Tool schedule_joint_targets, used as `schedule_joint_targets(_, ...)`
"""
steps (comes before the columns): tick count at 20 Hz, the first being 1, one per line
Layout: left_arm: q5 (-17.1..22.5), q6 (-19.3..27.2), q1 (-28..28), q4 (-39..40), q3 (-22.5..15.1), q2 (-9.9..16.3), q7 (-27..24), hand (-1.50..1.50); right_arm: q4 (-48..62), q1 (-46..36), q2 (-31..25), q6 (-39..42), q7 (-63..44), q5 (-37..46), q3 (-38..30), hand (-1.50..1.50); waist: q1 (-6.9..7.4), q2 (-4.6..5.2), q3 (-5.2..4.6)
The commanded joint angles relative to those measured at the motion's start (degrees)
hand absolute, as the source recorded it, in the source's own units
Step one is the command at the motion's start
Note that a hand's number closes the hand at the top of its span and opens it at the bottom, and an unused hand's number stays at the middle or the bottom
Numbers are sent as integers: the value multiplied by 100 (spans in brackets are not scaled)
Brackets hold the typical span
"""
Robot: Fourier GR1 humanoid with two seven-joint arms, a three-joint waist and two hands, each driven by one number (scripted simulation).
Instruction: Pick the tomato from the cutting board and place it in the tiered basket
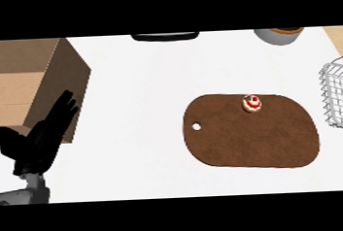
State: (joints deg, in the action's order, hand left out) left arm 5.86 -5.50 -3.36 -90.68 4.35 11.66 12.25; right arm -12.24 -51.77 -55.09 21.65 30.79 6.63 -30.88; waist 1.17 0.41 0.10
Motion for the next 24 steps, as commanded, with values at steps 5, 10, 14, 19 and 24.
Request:
schedule_joint_targets(5,-106,64,68,-119,-111,-128,-44,0,435,189,-1017,317,-462,-806,-875,-150,50,47,18)
schedule_joint_targets(10,78,-80,-308,200,129,70,27,0,604,453,-1438,109,-711,-1007,-1135,-150,35,98,31)
schedule_joint_targets(14,37,-78,-15,19,46,-4,-63,0,668,860,-1782,448,-610,-1177,-1330,-150,66,99,57)
schedule_joint_targets(19,31,-18,-117,57,117,15,-34,0,745,1151,-2076,659,-690,-1358,-1529,-150,22,101,67)
schedule_joint_targets(24,48,-46,-109,47,130,39,-12,0,675,1448,-2276,909,-606,-1347,-1534,-150,18,108,84)
